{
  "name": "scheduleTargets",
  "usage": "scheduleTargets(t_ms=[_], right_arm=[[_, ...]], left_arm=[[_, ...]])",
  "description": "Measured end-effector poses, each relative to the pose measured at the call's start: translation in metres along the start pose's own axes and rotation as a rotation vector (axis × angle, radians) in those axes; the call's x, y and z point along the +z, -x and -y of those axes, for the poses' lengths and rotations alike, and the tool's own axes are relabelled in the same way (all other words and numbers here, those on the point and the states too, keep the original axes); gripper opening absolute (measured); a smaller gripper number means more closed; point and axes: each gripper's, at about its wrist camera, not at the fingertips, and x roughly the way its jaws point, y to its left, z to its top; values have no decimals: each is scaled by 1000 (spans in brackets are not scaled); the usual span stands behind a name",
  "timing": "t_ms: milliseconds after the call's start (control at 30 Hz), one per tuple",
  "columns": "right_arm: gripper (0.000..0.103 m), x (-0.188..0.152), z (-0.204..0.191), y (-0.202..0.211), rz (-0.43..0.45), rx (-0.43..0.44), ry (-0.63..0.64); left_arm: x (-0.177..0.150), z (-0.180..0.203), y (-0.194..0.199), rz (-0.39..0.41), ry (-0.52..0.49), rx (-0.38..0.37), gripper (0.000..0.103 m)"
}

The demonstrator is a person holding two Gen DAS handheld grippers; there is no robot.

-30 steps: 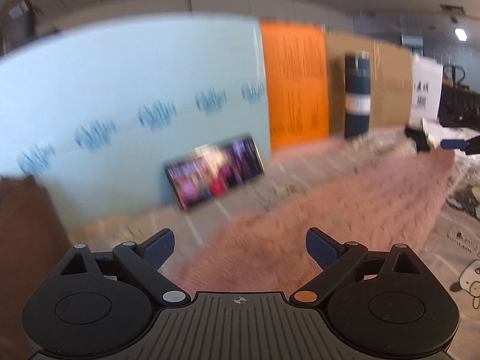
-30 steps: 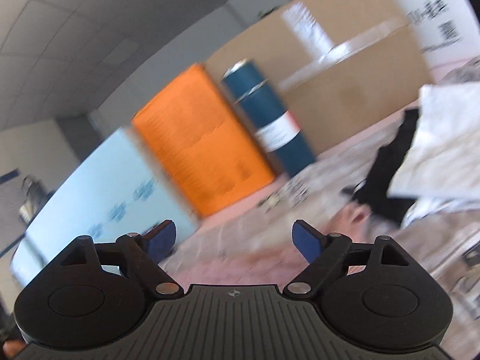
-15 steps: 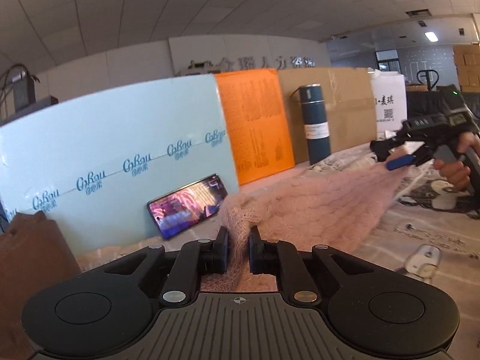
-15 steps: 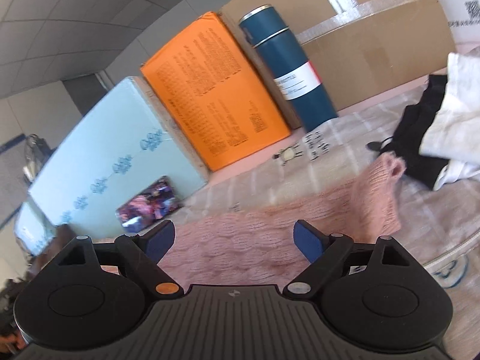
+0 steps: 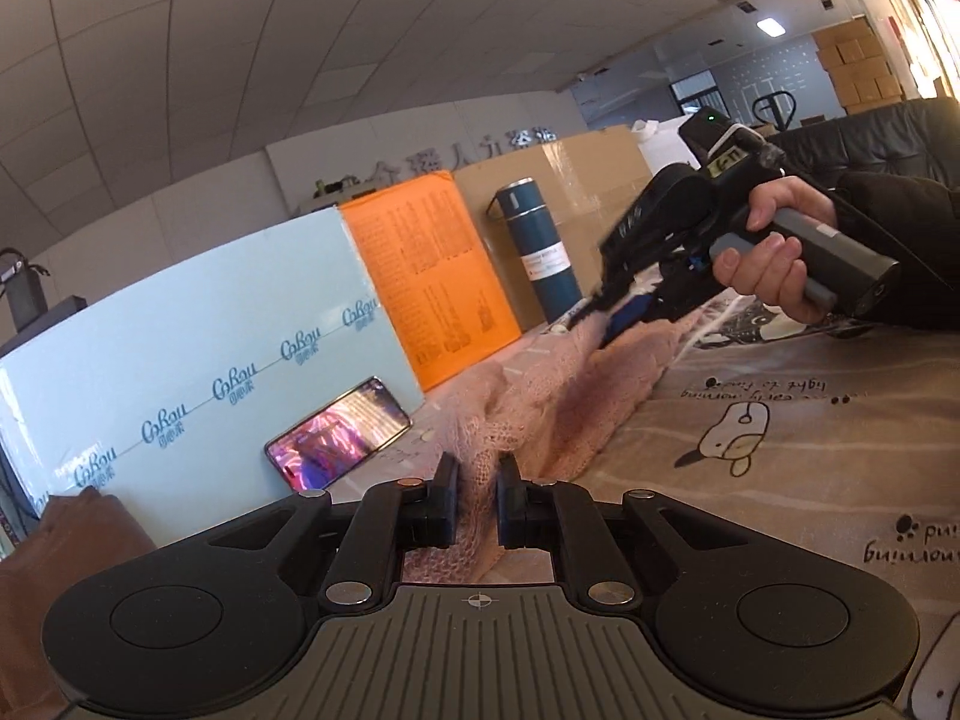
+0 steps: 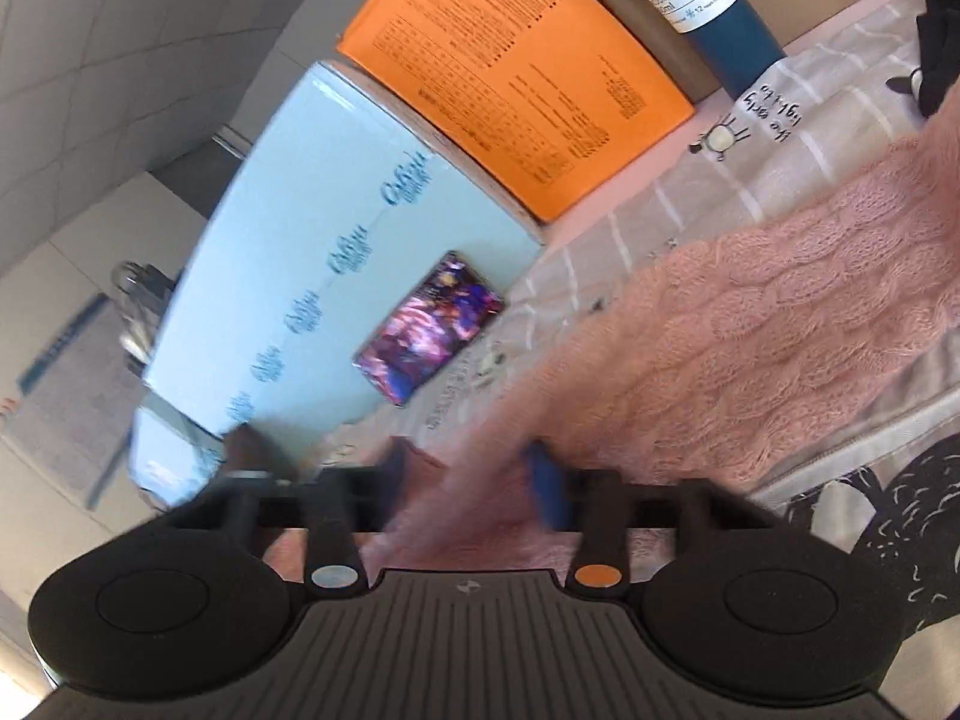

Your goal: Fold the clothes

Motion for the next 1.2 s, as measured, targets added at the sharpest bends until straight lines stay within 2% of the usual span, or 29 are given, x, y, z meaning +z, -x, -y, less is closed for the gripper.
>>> scheduleTargets(t_ms=[100,233,333,433,600,633,700,733,767,800,867,900,933,1033,1100,1133,1200], right_arm=[[6,-10,-7,15,44,5,47],[6,-35,-34,63,114,-5,175],[6,-59,-50,97,128,-19,229],[6,-83,-47,112,86,-59,233],[6,-110,-20,113,-37,-64,139],[9,-113,-17,114,-52,-66,138],[13,-115,-14,121,-57,-67,154],[29,-114,-13,128,-41,-64,170],[51,-112,-13,136,-24,-60,185],[56,-110,-12,143,-8,-57,201],[66,-99,-9,161,72,-75,224],[71,-92,-4,168,127,-111,224],[75,-84,2,175,185,-156,219],[75,-61,23,180,306,-396,148],[75,-46,43,174,345,-507,61],[75,-39,53,173,348,-524,9],[75,-28,67,167,346,-502,-55]], left_arm=[[-1,-4,6,12,0,1,9],[-7,-6,9,-45,13,-55,9],[-12,-8,12,-91,22,-100,9],[-17,-10,15,-137,30,-144,9],[-25,-12,19,-214,45,-219,11],[-27,-13,20,-229,47,-234,16],[-30,-14,22,-260,53,-264,17],[-31,-14,23,-275,56,-278,21],[-30,-18,26,-258,76,-281,24],[-29,-22,30,-233,99,-280,32],[-25,-30,35,-173,154,-274,57],[-22,-33,36,-137,187,-268,78],[-19,-36,37,-100,220,-263,85],[-12,-43,29,-20,330,-209,88],[-9,-44,19,2,390,-174,92],[-8,-44,13,-1,407,-167,92],[-6,-42,2,-6,440,-154,93]])
